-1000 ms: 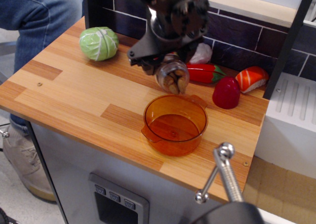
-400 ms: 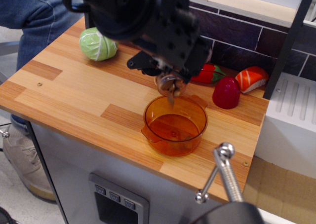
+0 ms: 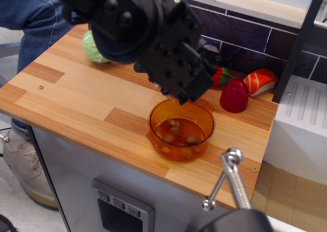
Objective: Pour almonds in pot
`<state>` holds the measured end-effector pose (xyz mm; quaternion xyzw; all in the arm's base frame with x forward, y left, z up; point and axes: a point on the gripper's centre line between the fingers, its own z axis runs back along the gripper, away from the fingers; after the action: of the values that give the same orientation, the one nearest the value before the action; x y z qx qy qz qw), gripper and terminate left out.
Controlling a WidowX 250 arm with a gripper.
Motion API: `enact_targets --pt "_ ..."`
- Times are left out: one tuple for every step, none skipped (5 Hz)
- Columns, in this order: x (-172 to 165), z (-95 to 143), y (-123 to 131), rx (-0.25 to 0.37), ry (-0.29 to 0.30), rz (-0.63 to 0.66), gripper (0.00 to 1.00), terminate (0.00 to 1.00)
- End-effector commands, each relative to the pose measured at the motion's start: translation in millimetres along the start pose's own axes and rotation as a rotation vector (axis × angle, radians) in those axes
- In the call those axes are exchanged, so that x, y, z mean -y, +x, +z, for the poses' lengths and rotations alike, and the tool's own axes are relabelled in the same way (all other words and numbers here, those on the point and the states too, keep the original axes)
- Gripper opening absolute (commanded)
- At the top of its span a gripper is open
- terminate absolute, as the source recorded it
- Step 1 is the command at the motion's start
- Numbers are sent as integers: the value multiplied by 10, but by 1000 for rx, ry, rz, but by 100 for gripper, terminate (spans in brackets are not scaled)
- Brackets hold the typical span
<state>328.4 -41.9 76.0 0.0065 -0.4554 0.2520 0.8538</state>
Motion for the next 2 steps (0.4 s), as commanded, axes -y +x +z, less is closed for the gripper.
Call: enact_targets --pt "27 -2 70 57 -31 -4 0 0" --pt "50 -34 91 130 -56 -25 0 0"
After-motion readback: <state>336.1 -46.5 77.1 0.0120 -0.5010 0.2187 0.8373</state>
